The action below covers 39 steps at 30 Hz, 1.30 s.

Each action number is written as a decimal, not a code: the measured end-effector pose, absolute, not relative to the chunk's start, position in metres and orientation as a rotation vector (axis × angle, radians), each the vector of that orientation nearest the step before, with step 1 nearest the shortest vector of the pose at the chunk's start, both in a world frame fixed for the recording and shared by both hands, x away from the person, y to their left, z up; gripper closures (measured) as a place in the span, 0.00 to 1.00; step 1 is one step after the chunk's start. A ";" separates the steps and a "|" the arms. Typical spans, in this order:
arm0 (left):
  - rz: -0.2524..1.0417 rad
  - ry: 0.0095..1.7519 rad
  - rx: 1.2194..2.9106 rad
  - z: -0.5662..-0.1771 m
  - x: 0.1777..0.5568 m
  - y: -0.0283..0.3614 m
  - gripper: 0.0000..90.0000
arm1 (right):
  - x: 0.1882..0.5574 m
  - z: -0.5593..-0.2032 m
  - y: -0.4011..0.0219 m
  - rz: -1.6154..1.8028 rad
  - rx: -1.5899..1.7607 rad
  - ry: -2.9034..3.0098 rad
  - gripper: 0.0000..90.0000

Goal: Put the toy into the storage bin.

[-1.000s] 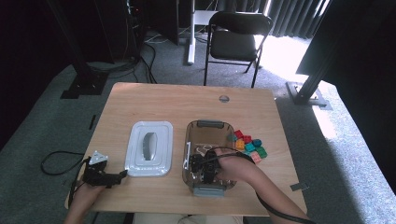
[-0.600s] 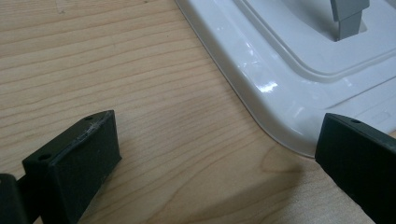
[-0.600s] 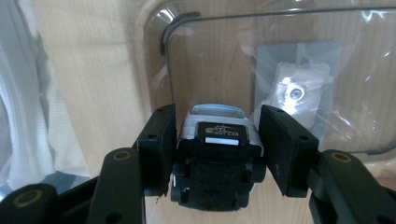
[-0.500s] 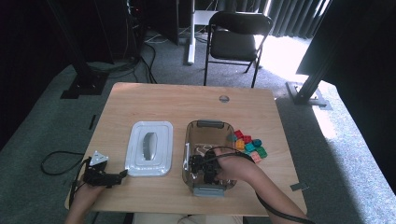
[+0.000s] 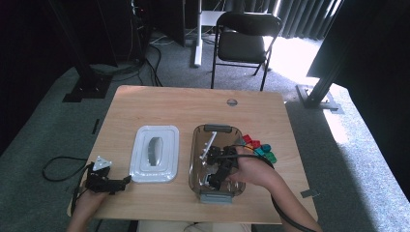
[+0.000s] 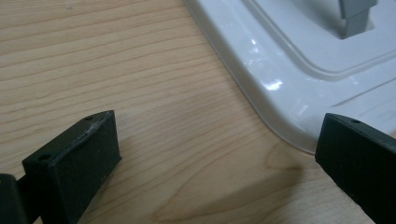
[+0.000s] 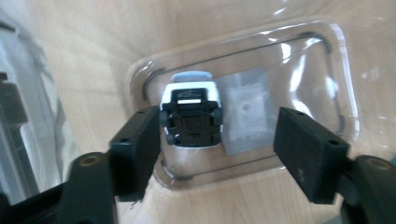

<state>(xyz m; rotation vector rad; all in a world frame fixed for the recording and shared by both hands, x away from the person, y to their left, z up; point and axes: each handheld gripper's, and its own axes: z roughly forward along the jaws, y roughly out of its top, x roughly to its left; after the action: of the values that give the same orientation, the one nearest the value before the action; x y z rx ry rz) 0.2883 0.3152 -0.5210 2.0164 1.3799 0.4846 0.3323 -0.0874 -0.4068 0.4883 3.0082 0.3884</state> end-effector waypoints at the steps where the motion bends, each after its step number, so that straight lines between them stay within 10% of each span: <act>1: 0.488 1.387 2.018 -0.521 0.289 0.316 0.00 | 0.333 -0.405 -0.091 0.424 0.513 2.995 0.33; 25: 0.602 1.494 1.984 -0.524 0.299 0.316 0.00 | 0.327 -0.359 -0.199 1.032 0.910 2.496 0.14; 39: 0.606 1.500 1.977 -0.524 0.300 0.316 0.01 | 0.333 -0.394 -0.251 0.961 1.224 2.336 0.13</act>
<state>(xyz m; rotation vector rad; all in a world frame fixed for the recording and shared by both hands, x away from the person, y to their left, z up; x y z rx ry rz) 0.2999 0.3159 -0.5241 1.9773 1.5001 0.6060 0.3333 -0.2514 -0.3937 1.2237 2.3361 0.9613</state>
